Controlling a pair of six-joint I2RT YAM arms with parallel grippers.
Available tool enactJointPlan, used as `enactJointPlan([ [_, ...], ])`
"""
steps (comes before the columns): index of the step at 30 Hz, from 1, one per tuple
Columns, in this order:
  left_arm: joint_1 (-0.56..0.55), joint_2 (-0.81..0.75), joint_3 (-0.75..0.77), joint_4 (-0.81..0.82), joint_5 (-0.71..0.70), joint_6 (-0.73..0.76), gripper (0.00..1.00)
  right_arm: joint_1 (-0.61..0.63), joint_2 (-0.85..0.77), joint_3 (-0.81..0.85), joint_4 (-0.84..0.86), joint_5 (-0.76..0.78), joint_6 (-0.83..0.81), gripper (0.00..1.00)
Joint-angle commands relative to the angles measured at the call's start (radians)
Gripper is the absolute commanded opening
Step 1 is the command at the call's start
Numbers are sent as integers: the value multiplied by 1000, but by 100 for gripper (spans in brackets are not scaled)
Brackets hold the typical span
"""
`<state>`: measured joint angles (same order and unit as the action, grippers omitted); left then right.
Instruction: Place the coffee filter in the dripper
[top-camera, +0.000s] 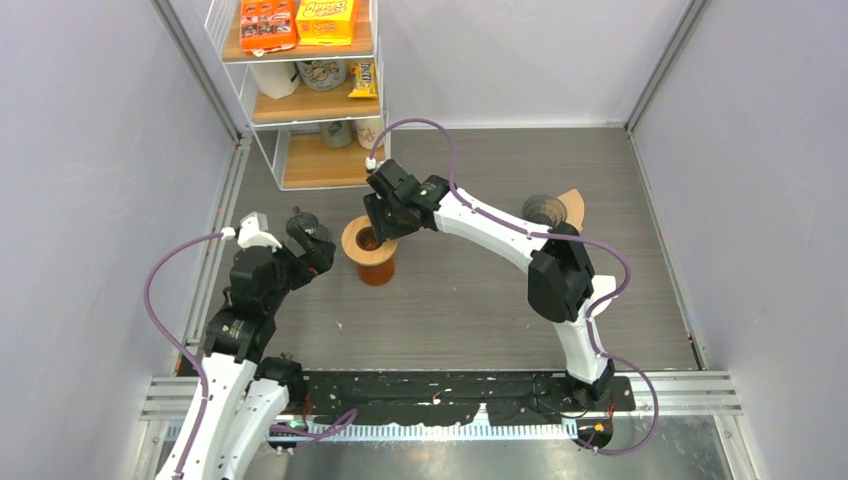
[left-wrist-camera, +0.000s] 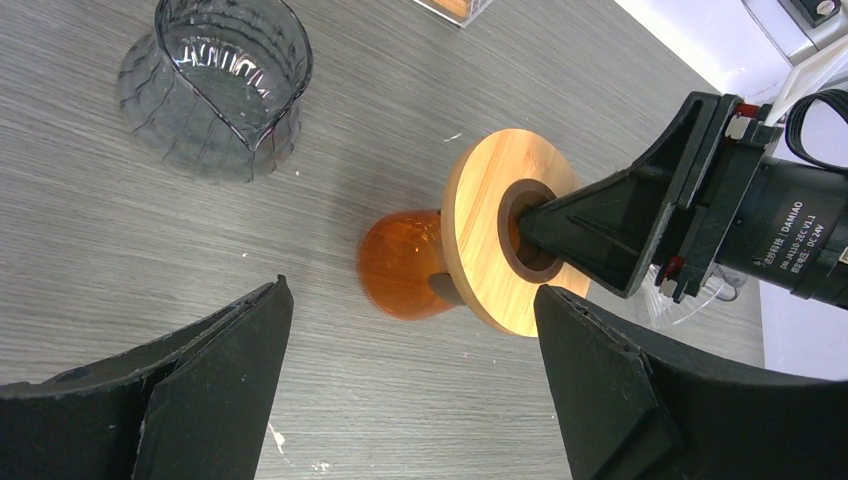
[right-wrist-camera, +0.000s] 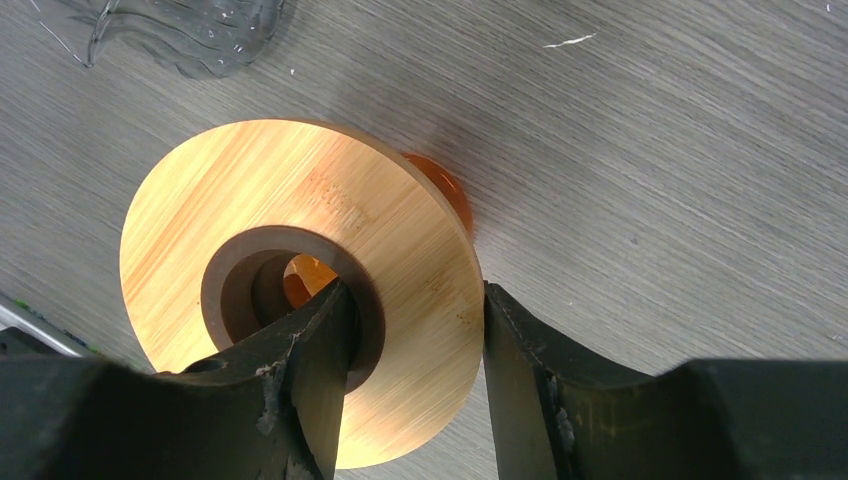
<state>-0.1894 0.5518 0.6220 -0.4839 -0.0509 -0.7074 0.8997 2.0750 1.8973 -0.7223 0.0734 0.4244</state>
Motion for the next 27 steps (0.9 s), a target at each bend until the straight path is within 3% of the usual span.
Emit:
enactJointPlan([
  [1,4,2,12,44,11,-4,99,11,-17,46,41,14,8,44],
  [6,4,3,13,45,17,-6,99,13,-22,57,29,16,15,52],
  [13,4,1,12,46,20,-7,99,13,-32,73,13,38,24,76],
  [21,4,-1,11,51,27,-6,99,13,-84,90,-2,87,-9,86],
  [27,4,-7,3,92,97,17,99,11,-264,-27,42,244,-50,94],
])
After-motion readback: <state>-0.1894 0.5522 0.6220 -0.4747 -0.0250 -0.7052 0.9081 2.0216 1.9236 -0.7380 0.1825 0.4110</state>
